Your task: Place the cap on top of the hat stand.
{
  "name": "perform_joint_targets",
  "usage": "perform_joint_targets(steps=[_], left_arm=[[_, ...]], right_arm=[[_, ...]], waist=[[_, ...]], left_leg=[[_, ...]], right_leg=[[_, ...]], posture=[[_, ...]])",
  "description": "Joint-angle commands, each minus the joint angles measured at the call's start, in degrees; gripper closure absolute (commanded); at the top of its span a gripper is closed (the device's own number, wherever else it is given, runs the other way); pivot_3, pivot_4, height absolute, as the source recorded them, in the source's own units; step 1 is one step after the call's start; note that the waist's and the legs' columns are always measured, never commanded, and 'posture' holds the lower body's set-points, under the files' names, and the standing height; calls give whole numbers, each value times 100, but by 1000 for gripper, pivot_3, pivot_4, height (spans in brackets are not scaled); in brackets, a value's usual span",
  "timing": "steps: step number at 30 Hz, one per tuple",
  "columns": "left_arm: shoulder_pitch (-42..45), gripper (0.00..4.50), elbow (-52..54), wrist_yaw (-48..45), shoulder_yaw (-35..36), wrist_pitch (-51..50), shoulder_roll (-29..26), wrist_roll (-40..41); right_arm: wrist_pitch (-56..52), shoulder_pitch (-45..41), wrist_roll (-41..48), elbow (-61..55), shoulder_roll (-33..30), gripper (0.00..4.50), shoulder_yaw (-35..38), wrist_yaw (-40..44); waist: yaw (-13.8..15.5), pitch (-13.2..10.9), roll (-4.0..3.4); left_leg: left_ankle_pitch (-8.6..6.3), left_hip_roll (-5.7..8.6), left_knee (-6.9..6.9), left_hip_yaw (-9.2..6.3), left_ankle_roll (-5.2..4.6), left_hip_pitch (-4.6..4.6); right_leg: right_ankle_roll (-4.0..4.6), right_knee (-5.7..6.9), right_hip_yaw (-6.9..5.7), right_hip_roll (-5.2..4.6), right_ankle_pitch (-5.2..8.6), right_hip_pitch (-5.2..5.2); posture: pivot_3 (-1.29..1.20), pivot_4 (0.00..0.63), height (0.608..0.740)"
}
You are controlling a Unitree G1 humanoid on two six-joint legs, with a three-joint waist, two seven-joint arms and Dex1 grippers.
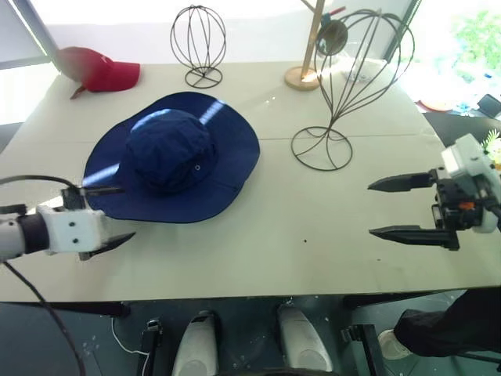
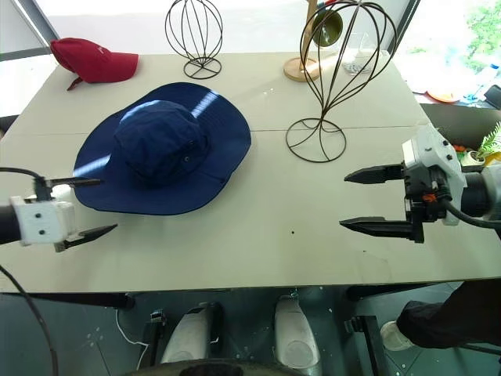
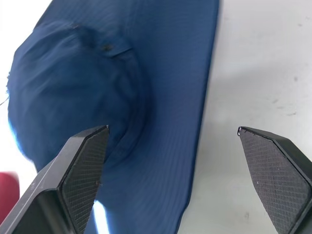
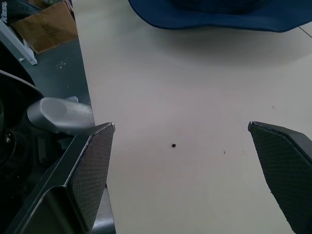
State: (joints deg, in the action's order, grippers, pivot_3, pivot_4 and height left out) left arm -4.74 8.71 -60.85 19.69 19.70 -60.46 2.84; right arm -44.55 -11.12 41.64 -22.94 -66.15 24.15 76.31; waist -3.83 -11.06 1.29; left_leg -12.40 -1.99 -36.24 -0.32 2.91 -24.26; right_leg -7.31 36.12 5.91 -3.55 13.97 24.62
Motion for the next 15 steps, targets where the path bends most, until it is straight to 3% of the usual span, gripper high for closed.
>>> perform_joint_targets(steps=[1, 9, 15], left_arm=[[299, 80, -196, 221, -482, 500, 4, -468], [1495, 80, -1172, 1309, -1671, 1081, 501, -1919], [2163, 80, -1767, 2119, -2123, 1027, 876, -2594]], right_arm=[[-59, 56, 176, -281, -13, 0, 292, -231], [-207, 104, 418, -516, -58, 0, 399, -623], [-323, 27, 626, -621, -106, 0, 507, -825]], waist=[[9, 0, 1], [129, 2, 2], [145, 3, 5]], left_leg=[[0, 0, -1, 0, 0, -1], [0, 1, -10, -2, -1, 0], [1, 1, -19, -5, -1, -3]], right_leg=[[0, 0, 0, 0, 0, -1], [-5, 2, 0, 1, -3, -7], [-26, 4, -1, 3, -14, -10]], posture=[[0, 150, 739], [0, 150, 739], [0, 150, 739]])
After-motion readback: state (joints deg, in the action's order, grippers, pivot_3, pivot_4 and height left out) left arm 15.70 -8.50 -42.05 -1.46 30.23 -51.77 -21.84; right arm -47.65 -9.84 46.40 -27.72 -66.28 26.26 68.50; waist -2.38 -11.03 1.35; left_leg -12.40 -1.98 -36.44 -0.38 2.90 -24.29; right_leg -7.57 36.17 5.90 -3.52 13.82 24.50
